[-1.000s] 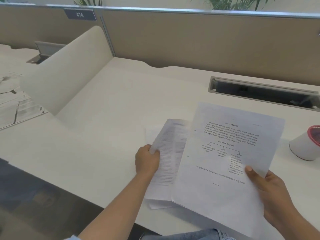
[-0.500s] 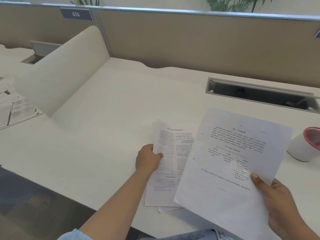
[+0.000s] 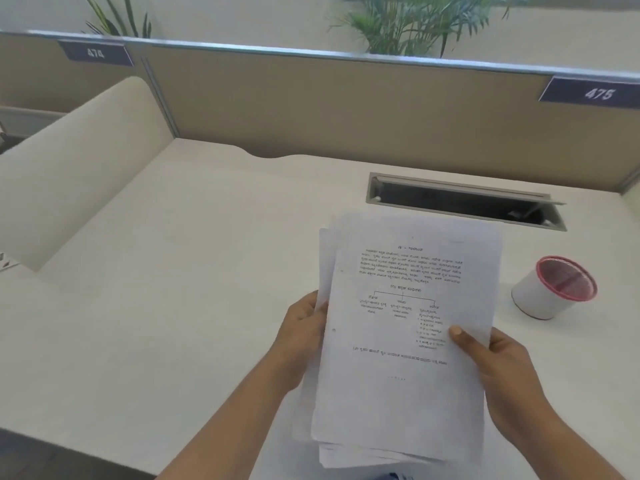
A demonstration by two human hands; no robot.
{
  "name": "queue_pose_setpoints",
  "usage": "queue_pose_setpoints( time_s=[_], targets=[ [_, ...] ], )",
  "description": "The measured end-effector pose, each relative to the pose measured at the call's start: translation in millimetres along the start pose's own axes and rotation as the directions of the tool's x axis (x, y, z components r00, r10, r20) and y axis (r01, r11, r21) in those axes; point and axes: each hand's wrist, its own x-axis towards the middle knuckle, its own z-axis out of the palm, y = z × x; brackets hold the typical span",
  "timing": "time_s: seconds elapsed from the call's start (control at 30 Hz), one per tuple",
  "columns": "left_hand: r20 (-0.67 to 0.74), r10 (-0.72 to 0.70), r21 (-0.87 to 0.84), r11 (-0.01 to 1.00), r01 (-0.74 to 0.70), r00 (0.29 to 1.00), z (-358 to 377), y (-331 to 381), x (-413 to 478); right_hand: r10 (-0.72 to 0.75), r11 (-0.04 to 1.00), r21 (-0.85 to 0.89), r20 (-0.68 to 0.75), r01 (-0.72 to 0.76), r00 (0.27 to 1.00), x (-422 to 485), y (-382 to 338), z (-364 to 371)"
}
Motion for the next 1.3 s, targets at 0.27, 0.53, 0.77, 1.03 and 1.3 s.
queue_pose_setpoints(
  time_s=[0.27, 0.53, 0.77, 1.03, 1.3],
  targets=[
    [0.037, -0.162, -0.078, 0.983, 0.164, 0.986, 23.0, 4.7, -7.7, -0.010, 0.999, -0.049, -0.084, 0.006, 0.996, 4.1, 7.6, 2.1],
    [-0.013, -0.024, -0.096, 0.995, 0.022, 1.000, 16.5, 3.2, -7.6, -0.057, 0.998, -0.041, -0.060, 0.055, 0.997, -9.6, 6.3, 13.3],
    [-0.088, 0.101, -0.241, 0.963, -0.120, 0.991, 11.1, 25.7, -2.1, -0.004, 1.000, -0.011, 0.066, 0.005, 0.998, -22.7, -5.3, 35.5],
    [0.094, 0.236, -0.089, 0.970, -0.228, 0.967, 3.9, 48.4, 6.3, -0.226, 0.973, -0.001, -0.164, 0.229, 0.960, -22.1, -11.9, 52.9],
    [-0.030, 0.431, 0.124, 0.897, -0.424, 0.902, 26.9, 48.1, 2.9, -0.397, 0.912, -0.119, -0.017, 0.392, 0.918, -11.0, -36.9, 42.9]
  ],
)
